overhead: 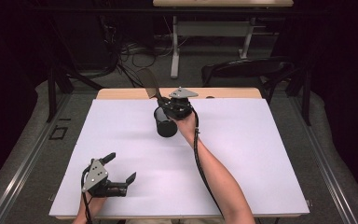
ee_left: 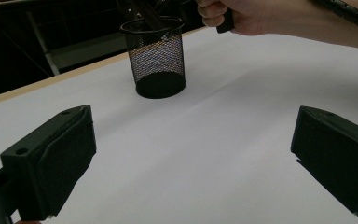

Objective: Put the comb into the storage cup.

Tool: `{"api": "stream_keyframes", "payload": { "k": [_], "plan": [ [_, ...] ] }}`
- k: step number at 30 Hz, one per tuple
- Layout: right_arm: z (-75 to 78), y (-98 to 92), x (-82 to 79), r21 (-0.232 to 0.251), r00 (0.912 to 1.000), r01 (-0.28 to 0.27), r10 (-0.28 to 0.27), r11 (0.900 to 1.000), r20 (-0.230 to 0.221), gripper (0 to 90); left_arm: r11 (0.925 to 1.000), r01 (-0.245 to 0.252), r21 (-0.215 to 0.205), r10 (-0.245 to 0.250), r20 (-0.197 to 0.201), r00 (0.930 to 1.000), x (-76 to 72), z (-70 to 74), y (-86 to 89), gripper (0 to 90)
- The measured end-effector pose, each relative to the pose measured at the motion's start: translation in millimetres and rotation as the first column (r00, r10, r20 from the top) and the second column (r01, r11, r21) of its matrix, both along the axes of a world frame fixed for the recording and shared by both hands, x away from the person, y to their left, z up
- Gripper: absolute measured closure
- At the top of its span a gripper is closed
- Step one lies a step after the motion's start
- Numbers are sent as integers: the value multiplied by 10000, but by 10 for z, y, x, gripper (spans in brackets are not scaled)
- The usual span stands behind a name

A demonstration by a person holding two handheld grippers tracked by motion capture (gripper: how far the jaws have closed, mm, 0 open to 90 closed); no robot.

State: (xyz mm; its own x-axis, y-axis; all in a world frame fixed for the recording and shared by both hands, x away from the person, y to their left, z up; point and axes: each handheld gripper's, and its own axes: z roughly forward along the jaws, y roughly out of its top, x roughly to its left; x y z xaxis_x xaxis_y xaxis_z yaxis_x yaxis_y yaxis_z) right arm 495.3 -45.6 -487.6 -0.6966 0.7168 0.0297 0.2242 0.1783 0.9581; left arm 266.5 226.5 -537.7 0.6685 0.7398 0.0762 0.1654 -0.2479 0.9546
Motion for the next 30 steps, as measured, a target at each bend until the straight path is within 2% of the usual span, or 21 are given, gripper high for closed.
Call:
{"api": "stream_keyframes", "payload": {
  "k": [7,11,24,26,30],
  "plan": [
    [3,-42,-1,19,10000,50,-50,10000,23,729,10000,-11,-27,11,-19,10000,7,-1,2,2],
    [-43,-47,-9,47,9999,55,-55,10000,-146,729,10000,25,34,-25,-37,10000,10,-4,-8,1],
    [-81,-16,-62,-447,9997,81,-92,9990,-241,727,10000,6,6,-6,-103,9999,17,-10,-10,2],
    [-82,0,-70,-599,9997,78,-91,9982,-222,727,10000,29,42,-29,14,10000,8,0,-10,2],
    [-76,32,-99,-839,9999,92,-100,9964,-84,727,10000,18,-1,-18,-107,9999,23,-11,-7,2]
  ]
}}
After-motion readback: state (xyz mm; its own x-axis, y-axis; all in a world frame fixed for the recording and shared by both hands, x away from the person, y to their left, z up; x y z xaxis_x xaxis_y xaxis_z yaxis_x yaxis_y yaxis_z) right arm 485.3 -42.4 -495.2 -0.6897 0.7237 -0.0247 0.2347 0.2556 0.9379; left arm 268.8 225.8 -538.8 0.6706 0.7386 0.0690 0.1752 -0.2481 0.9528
